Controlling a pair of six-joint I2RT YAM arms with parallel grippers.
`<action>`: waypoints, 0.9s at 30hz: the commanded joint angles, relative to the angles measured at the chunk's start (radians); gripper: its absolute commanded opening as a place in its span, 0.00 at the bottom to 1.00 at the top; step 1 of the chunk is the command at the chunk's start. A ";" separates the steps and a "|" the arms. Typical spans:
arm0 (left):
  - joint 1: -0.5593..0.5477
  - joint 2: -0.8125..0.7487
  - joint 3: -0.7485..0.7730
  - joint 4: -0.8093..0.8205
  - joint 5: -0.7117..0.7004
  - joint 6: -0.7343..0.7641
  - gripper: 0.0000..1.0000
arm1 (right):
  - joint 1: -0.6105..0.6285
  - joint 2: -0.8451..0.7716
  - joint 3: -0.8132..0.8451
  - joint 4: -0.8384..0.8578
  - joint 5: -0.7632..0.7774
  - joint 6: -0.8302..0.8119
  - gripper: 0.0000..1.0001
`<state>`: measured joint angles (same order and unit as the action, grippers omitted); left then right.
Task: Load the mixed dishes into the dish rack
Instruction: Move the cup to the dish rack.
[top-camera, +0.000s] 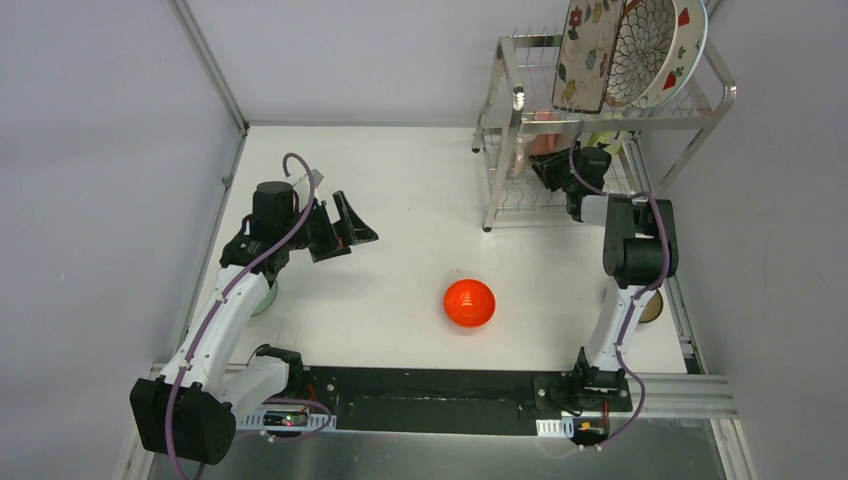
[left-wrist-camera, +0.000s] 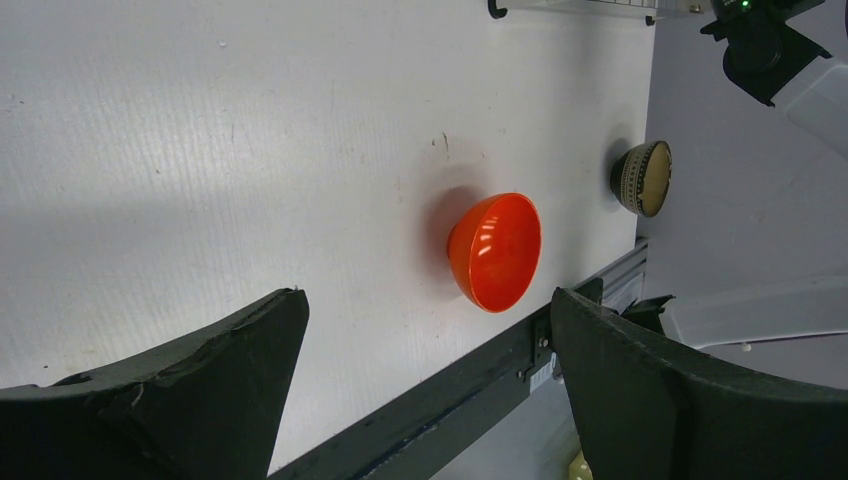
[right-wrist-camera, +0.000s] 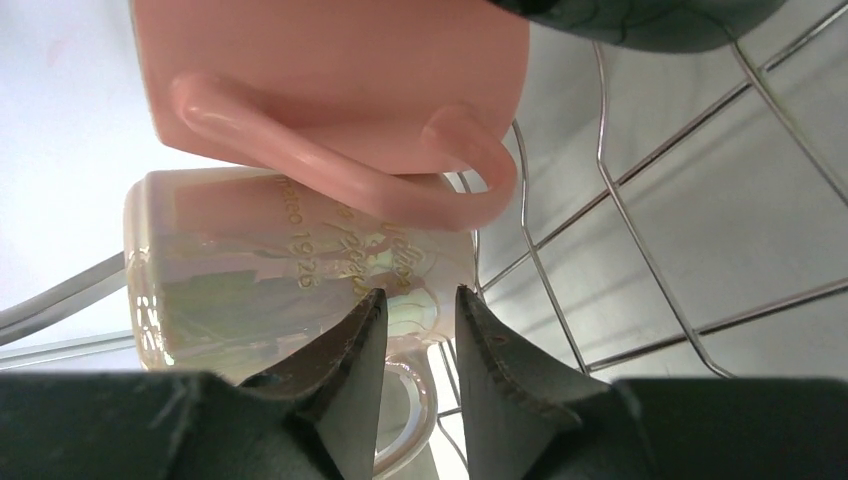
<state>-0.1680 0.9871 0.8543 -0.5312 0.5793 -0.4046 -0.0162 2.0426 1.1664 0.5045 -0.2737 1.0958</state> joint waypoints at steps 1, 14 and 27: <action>0.012 -0.025 -0.002 0.037 -0.010 0.009 0.96 | -0.010 -0.075 -0.015 -0.017 -0.034 0.072 0.34; 0.012 -0.022 -0.003 0.037 -0.002 0.003 0.96 | -0.010 -0.093 -0.085 0.067 -0.137 0.132 0.34; 0.012 -0.025 -0.006 0.036 -0.017 0.006 0.96 | 0.006 0.033 0.004 0.183 -0.163 0.201 0.28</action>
<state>-0.1680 0.9813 0.8532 -0.5312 0.5774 -0.4046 -0.0196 2.0472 1.1194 0.5850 -0.4240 1.2552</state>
